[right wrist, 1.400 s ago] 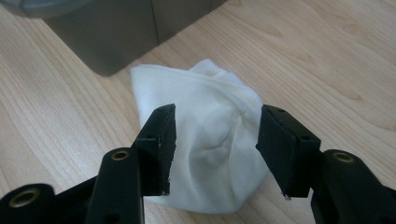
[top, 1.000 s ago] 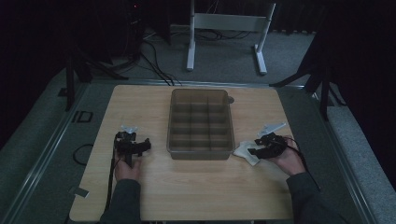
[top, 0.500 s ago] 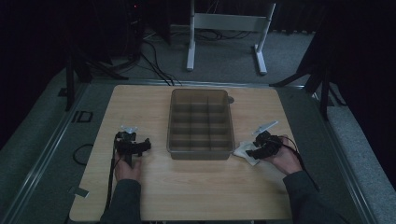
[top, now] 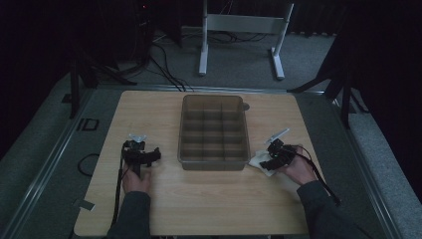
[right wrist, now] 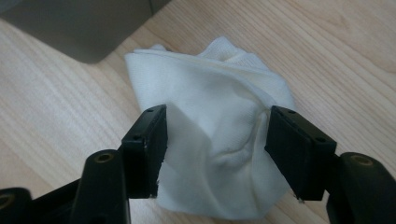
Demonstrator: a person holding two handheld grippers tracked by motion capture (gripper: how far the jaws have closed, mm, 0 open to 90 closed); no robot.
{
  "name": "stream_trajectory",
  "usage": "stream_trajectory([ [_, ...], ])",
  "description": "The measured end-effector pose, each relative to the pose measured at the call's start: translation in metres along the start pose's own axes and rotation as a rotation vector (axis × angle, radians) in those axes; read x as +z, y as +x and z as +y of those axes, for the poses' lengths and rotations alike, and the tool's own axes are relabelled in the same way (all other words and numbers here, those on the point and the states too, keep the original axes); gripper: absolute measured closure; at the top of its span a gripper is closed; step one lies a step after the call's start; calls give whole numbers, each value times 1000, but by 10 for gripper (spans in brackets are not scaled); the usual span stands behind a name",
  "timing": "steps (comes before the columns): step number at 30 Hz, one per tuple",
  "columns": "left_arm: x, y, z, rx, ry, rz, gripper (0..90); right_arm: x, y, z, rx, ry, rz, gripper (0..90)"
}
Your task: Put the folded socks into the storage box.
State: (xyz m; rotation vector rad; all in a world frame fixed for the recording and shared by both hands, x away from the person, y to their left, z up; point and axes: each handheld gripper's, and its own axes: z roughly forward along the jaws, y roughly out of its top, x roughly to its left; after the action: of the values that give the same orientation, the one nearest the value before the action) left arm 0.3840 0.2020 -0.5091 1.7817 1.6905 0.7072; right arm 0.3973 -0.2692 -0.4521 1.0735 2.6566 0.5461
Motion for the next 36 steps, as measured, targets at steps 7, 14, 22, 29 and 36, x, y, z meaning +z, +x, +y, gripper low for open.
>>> stream_trajectory([
  [7,0,0,0,0,0,1,145,10,-1,4,16,27,1,331],
  [14,0,0,0,0,0,0,145,16,-4,7,39,50,13,318],
  [22,0,0,0,0,0,1,145,17,-7,14,-1,122,31,381],
  [29,0,0,0,0,0,1,145,15,-5,22,-55,197,32,596],
  [36,0,0,0,0,0,1,145,14,-9,26,-153,241,62,678],
])
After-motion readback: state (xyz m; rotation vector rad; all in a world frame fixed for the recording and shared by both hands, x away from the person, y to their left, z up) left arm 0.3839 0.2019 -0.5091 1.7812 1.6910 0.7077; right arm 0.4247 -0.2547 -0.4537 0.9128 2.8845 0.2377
